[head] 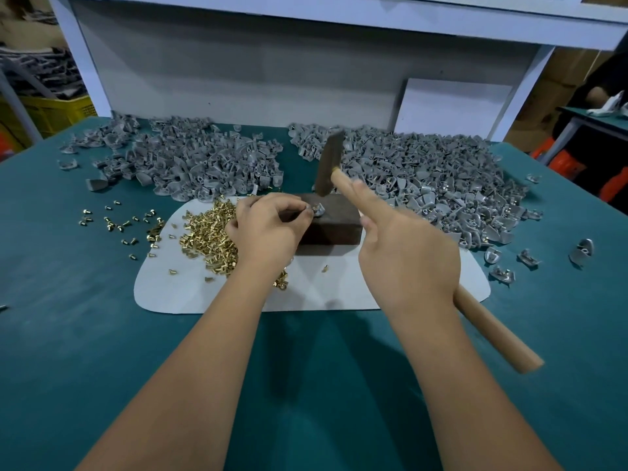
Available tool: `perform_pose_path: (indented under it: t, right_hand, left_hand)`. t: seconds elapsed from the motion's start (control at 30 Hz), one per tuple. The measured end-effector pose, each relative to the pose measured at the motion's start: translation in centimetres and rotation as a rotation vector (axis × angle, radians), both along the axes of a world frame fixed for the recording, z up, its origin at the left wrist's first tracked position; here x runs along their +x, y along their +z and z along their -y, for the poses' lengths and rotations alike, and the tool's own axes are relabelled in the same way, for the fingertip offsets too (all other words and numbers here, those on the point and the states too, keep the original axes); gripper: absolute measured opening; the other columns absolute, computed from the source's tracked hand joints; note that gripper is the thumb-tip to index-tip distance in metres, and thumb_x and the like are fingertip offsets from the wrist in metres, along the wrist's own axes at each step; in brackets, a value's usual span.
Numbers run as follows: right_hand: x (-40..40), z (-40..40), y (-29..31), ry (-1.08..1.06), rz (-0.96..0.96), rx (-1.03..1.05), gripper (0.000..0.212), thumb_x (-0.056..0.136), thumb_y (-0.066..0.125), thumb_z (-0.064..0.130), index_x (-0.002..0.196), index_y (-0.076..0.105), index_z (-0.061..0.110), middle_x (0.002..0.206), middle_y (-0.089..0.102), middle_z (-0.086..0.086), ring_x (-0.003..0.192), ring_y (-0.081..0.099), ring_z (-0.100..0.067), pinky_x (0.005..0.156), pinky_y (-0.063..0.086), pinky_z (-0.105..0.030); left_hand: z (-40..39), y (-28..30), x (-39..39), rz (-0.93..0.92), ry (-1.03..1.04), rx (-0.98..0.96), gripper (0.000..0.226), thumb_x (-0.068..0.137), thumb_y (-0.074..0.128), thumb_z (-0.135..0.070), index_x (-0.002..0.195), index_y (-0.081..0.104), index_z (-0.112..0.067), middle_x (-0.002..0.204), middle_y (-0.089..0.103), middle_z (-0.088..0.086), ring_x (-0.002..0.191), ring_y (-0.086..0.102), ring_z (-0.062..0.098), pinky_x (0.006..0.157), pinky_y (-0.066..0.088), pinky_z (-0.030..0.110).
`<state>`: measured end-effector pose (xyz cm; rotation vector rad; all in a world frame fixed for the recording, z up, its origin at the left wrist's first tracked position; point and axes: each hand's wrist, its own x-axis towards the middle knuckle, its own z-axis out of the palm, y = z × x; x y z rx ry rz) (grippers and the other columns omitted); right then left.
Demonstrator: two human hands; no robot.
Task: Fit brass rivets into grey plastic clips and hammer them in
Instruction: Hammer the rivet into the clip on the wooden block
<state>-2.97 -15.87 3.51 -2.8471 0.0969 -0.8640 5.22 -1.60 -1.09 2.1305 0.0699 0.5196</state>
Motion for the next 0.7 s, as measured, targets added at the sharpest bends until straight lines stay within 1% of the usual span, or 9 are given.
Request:
perform_pose_path:
  t: [0.07, 0.2, 0.33, 0.43, 0.47, 0.57, 0.6, 0.67, 0.7]
  right_hand:
    - [-0.20, -0.43, 0.19, -0.006, 0.064, 0.025, 0.057, 0.090, 0.057, 0.019, 0.139, 0.042, 0.045, 0.070, 0.054, -0.005, 0.050, 0.036, -0.023, 0.044, 0.013, -0.023]
    - [-0.04, -0.37, -0.40, -0.003, -0.025, -0.051, 0.060, 0.093, 0.051, 0.022, 0.141, 0.031, 0.050, 0.082, 0.060, -0.003, 0.056, 0.034, -0.021, 0.044, 0.012, -0.026]
    - [-0.37, -0.88, -0.02, -0.005, 0.072, 0.013, 0.062, 0.085, 0.062, 0.014, 0.138, 0.046, 0.040, 0.065, 0.049, -0.005, 0.047, 0.031, -0.022, 0.044, 0.010, -0.021]
    - [-0.09, -0.50, -0.59, -0.003, -0.015, -0.044, 0.063, 0.091, 0.053, 0.020, 0.140, 0.030, 0.052, 0.070, 0.045, -0.001, 0.050, 0.028, -0.019, 0.044, 0.009, -0.024]
    - [-0.16, -0.50, -0.50, -0.014, -0.013, -0.020, 0.063, 0.091, 0.053, 0.020, 0.140, 0.030, 0.052, 0.071, 0.048, -0.002, 0.049, 0.026, -0.019, 0.044, 0.009, -0.024]
    - [-0.45, -1.02, -0.17, 0.006, 0.069, -0.004, 0.062, 0.081, 0.066, 0.011, 0.135, 0.051, 0.038, 0.064, 0.054, -0.009, 0.045, 0.026, -0.020, 0.046, 0.008, -0.019]
    - [-0.48, -1.10, -0.14, 0.012, 0.092, -0.033, 0.062, 0.080, 0.068, 0.011, 0.135, 0.052, 0.036, 0.064, 0.055, -0.009, 0.046, 0.027, -0.020, 0.046, 0.007, -0.019]
    - [-0.35, -1.01, -0.56, 0.005, 0.012, -0.124, 0.063, 0.087, 0.060, 0.018, 0.140, 0.039, 0.045, 0.076, 0.060, -0.006, 0.053, 0.031, -0.021, 0.046, 0.007, -0.024]
    - [-0.29, -0.83, -0.71, -0.002, -0.018, -0.113, 0.063, 0.090, 0.056, 0.020, 0.142, 0.033, 0.048, 0.080, 0.060, -0.004, 0.055, 0.031, -0.021, 0.045, 0.007, -0.025]
  left_hand:
    - [0.11, -0.11, 0.15, 0.021, 0.019, 0.014, 0.008, 0.082, 0.074, -0.042, 0.076, 0.069, -0.044, 0.089, 0.059, -0.030, 0.124, 0.034, 0.014, 0.088, 0.015, 0.035]
    - [-0.01, -0.33, 0.16, 0.015, 0.019, 0.008, 0.004, 0.082, 0.073, -0.043, 0.079, 0.070, -0.044, 0.093, 0.060, -0.030, 0.124, 0.033, 0.011, 0.094, 0.018, 0.039]
    - [0.06, -0.44, 0.38, 0.040, 0.034, 0.024, 0.001, 0.082, 0.073, -0.042, 0.081, 0.073, -0.041, 0.091, 0.060, -0.030, 0.125, 0.035, 0.012, 0.101, 0.021, 0.045]
    - [0.02, -0.47, 0.30, 0.025, 0.024, 0.015, 0.004, 0.084, 0.070, -0.044, 0.082, 0.073, -0.042, 0.093, 0.061, -0.031, 0.122, 0.032, 0.010, 0.098, 0.020, 0.043]
    - [0.05, -0.47, 0.28, 0.021, 0.026, 0.017, 0.004, 0.084, 0.070, -0.044, 0.081, 0.073, -0.042, 0.092, 0.060, -0.031, 0.122, 0.032, 0.010, 0.098, 0.019, 0.043]
    - [0.16, -0.54, 0.37, 0.045, 0.047, 0.033, 0.003, 0.082, 0.072, -0.043, 0.081, 0.073, -0.040, 0.088, 0.059, -0.030, 0.123, 0.034, 0.011, 0.099, 0.019, 0.043]
    - [0.16, -0.58, 0.38, 0.054, 0.050, 0.033, 0.002, 0.082, 0.073, -0.042, 0.082, 0.073, -0.040, 0.089, 0.059, -0.030, 0.123, 0.034, 0.011, 0.099, 0.019, 0.043]
    - [0.10, -0.55, 0.31, 0.055, 0.043, 0.013, 0.002, 0.082, 0.073, -0.041, 0.083, 0.074, -0.040, 0.091, 0.060, -0.029, 0.123, 0.034, 0.010, 0.098, 0.018, 0.041]
    - [0.06, -0.52, 0.24, 0.053, 0.038, 0.005, 0.002, 0.082, 0.073, -0.041, 0.083, 0.074, -0.040, 0.092, 0.060, -0.029, 0.122, 0.034, 0.010, 0.097, 0.017, 0.040]
